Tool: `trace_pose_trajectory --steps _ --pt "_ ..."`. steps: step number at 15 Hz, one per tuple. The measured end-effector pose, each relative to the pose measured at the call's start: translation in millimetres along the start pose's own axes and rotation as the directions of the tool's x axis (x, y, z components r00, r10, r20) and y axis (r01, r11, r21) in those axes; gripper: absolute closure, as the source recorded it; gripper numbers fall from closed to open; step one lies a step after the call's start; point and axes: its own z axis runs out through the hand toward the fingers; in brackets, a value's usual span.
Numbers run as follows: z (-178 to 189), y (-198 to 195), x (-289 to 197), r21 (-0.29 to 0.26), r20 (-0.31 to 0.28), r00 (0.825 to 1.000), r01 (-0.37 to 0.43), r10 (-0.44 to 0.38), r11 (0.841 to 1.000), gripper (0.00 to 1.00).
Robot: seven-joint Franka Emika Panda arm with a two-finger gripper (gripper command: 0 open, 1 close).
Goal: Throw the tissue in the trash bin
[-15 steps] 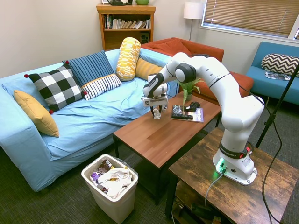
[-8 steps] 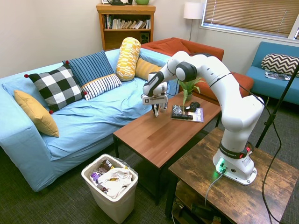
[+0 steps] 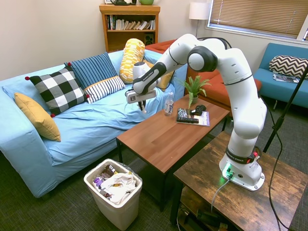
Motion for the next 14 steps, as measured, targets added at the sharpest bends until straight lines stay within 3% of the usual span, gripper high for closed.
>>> trace_pose_trajectory --steps 4,10,11,14 --pt "-24 -17 -158 -0.003 -0.038 0.982 0.186 -0.186 0.983 1.0" --pt "-1 -31 -305 -0.024 -0.023 0.927 0.373 -0.373 0.928 1.0" --pt "7 -33 -320 -0.024 -0.023 0.919 0.393 -0.394 0.919 0.0" --pt "32 -34 -346 -0.056 -0.015 0.905 0.423 -0.424 0.904 0.0"
